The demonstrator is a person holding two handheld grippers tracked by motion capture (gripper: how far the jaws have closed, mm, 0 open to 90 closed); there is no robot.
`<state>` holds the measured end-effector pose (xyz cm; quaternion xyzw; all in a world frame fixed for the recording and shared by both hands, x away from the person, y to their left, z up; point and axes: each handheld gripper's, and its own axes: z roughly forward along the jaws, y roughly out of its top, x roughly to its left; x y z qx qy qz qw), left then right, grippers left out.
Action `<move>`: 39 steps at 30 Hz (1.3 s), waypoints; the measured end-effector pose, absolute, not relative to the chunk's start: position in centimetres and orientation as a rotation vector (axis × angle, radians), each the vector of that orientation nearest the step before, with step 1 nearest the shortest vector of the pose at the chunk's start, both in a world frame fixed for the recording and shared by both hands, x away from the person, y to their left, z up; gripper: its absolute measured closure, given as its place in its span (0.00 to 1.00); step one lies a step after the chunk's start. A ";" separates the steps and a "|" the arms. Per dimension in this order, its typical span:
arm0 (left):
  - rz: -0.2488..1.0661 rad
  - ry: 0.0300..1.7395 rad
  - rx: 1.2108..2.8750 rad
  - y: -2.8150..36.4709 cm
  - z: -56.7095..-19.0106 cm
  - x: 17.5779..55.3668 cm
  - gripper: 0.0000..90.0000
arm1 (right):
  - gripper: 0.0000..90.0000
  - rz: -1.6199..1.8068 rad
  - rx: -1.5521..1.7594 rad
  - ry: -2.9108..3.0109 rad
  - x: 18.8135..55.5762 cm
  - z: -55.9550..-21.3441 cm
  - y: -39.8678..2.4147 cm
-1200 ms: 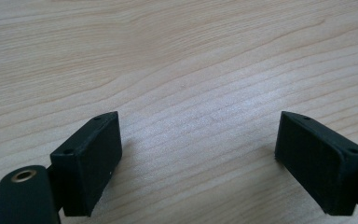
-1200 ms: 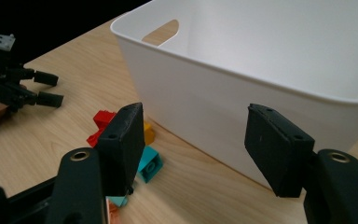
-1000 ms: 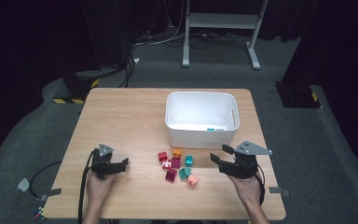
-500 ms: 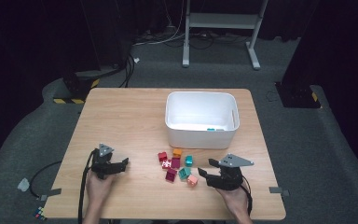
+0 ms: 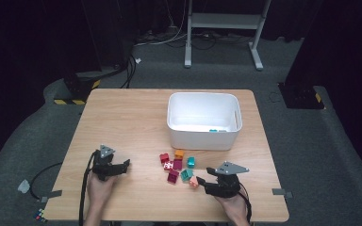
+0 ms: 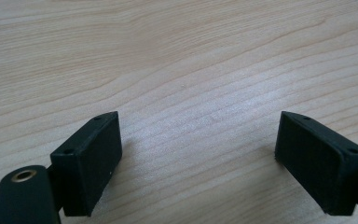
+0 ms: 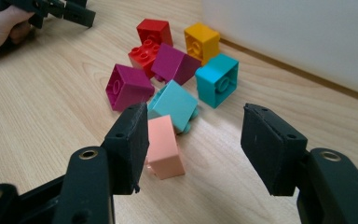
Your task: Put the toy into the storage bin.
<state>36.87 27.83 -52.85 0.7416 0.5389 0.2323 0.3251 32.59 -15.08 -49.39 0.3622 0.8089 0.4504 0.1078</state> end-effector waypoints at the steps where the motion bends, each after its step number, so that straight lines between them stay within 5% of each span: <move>1: 0.609 1.413 1.944 27.8 -52.8 36.9 0.16 | 0.47 1.325 1.068 2.385 32.5 -49.5 -15.0; 18: 0.610 1.412 1.944 27.8 -52.8 36.9 0.16 | 0.49 1.306 1.047 2.457 32.5 -51.1 -13.3; 39: 0.610 1.412 1.946 27.8 -52.8 36.9 0.16 | 0.74 1.237 1.002 2.520 32.4 -52.2 -12.7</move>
